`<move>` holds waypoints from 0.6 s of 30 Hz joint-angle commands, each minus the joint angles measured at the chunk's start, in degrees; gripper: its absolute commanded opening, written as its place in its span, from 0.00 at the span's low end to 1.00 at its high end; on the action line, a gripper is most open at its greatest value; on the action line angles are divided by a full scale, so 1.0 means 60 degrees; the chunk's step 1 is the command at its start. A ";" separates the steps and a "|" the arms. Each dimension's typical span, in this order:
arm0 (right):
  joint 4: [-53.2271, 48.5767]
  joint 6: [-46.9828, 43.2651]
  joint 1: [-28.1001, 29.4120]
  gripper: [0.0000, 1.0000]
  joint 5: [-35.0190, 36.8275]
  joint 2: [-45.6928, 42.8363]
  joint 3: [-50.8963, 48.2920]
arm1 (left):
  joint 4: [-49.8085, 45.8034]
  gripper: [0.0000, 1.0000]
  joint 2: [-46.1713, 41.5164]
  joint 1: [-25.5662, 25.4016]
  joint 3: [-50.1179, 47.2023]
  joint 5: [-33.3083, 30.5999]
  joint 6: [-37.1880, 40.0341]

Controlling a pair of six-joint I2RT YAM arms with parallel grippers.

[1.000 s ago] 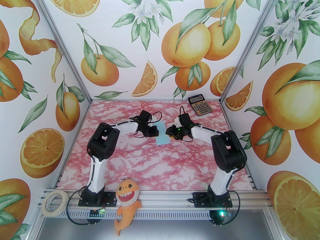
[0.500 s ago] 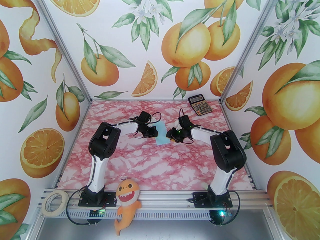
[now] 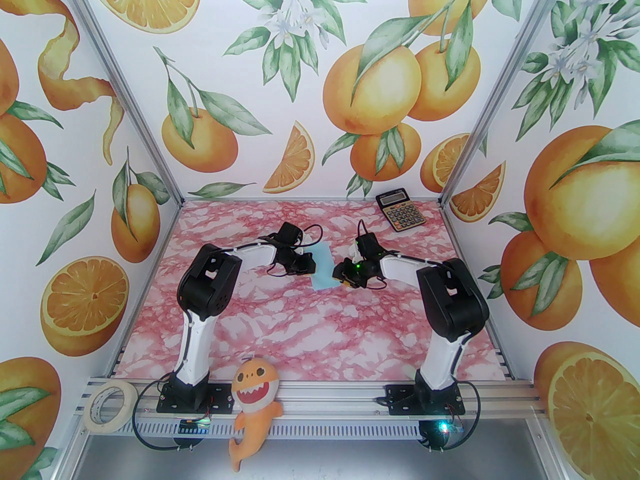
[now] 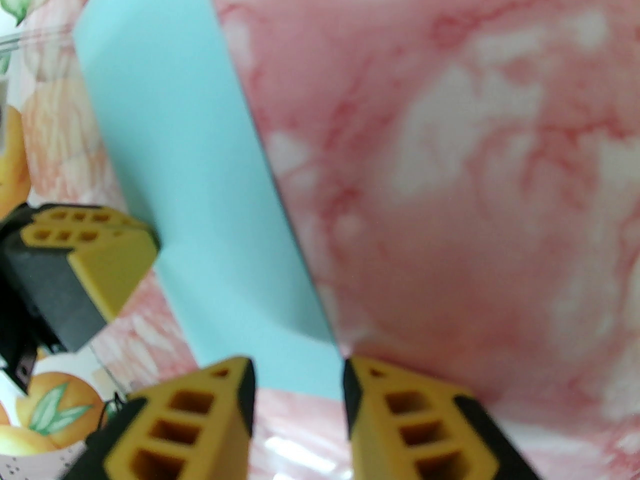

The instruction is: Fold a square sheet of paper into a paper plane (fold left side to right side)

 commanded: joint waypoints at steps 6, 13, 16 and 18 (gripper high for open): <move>-0.0086 0.0099 0.0250 0.36 0.0038 0.0169 -0.0043 | 0.0205 0.08 -0.0170 0.0247 0.0434 0.0289 -0.0243; -0.0087 0.0089 0.0237 0.36 0.0098 0.0091 -0.0110 | -0.0180 0.09 0.0383 0.0691 0.1738 0.0418 -0.0020; -0.0115 0.0070 0.0235 0.37 0.0126 0.0037 -0.0125 | -0.0460 0.09 0.0841 0.0777 0.2218 0.0323 0.0198; -0.0133 0.0070 0.0248 0.37 0.0112 -0.0002 -0.0116 | -0.0526 0.09 0.1093 0.0814 0.2411 0.0294 0.0277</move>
